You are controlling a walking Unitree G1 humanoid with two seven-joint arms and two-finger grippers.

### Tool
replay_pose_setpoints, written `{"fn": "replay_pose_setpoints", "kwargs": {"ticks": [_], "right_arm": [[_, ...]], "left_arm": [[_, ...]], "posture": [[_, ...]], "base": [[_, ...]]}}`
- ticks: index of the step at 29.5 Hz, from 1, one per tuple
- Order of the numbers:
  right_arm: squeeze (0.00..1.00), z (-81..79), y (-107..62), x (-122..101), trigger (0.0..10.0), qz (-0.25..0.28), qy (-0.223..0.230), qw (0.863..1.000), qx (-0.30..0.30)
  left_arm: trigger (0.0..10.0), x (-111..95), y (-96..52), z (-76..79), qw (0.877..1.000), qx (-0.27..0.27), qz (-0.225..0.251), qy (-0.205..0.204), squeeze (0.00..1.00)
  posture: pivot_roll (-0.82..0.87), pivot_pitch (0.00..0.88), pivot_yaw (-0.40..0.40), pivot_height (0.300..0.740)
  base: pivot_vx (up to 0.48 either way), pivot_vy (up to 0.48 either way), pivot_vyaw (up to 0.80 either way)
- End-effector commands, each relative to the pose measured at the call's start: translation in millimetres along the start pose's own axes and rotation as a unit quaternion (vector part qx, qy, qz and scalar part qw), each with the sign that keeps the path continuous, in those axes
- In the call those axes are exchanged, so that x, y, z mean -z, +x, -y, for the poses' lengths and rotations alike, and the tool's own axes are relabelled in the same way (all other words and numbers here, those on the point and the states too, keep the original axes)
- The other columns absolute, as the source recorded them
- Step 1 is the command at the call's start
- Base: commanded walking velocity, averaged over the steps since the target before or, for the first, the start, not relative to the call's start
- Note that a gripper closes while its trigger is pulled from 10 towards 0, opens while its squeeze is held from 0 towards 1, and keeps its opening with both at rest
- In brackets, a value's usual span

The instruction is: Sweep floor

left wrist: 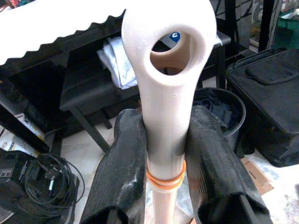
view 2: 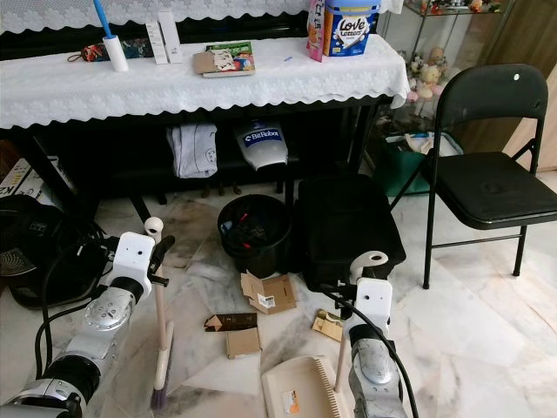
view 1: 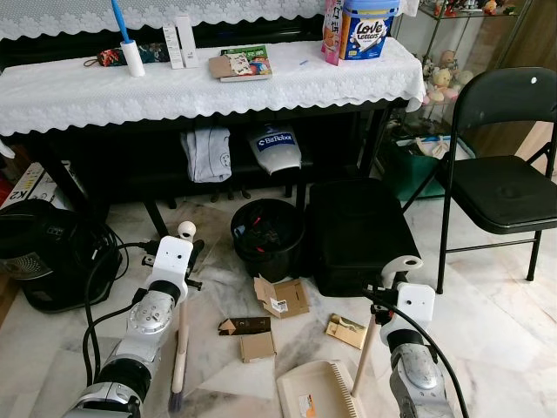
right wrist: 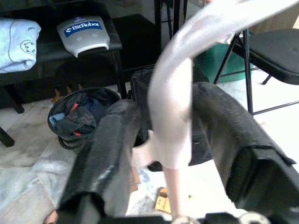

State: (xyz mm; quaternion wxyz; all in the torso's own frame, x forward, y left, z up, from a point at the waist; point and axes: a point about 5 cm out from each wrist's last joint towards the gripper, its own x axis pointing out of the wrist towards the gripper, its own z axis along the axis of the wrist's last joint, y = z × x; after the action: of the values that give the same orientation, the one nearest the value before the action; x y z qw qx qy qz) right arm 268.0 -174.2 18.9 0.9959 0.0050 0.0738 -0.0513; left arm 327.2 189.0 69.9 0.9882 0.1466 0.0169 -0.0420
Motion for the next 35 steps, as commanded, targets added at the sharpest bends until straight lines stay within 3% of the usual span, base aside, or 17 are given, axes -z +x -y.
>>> {"fn": "replay_pose_setpoints", "kwargs": {"ticks": [1,14,23,33,35], "right_arm": [[0.0,-0.3,0.2,1.3,10.0,-0.007,0.008,1.0,-0.001],[0.0,-2.9,2.3,0.2,10.0,-0.024,0.045,0.994,-0.094],[0.0,0.0,-6.9,-3.5,10.0,-0.03,0.048,0.984,-0.171],[0.0,-2.8,-26.8,3.3,10.0,-0.087,0.027,0.952,-0.293],[0.0,-7.7,-33.3,5.2,10.0,-0.101,0.033,0.939,-0.328]], "left_arm": [[10.0,-6.0,3.6,-2.3,1.0,0.003,0.009,0.008,0.0],[10.0,-16.6,9.9,-1.9,0.999,0.014,0.023,0.021,0.0],[10.0,-17.1,10.1,-1.3,0.999,0.019,0.024,0.022,0.0],[10.0,-20.2,12.3,1.2,0.999,0.023,0.027,0.018,0.0],[10.0,-20.8,12.7,2.2,0.999,0.026,0.028,0.016,0.0]], "posture": [[-0.13,0.02,0.044,0.74],[-0.13,0.011,0.049,0.74],[-0.12,0.006,0.05,0.74],[-0.13,0.004,0.052,0.74],[-0.13,0.005,0.052,0.74]], "base": [[0.0,0.0,0.0],[0.0,0.0,0.0],[0.0,0.0,0.0],[0.0,0.0,0.0],[0.0,0.0,0.0]]}}
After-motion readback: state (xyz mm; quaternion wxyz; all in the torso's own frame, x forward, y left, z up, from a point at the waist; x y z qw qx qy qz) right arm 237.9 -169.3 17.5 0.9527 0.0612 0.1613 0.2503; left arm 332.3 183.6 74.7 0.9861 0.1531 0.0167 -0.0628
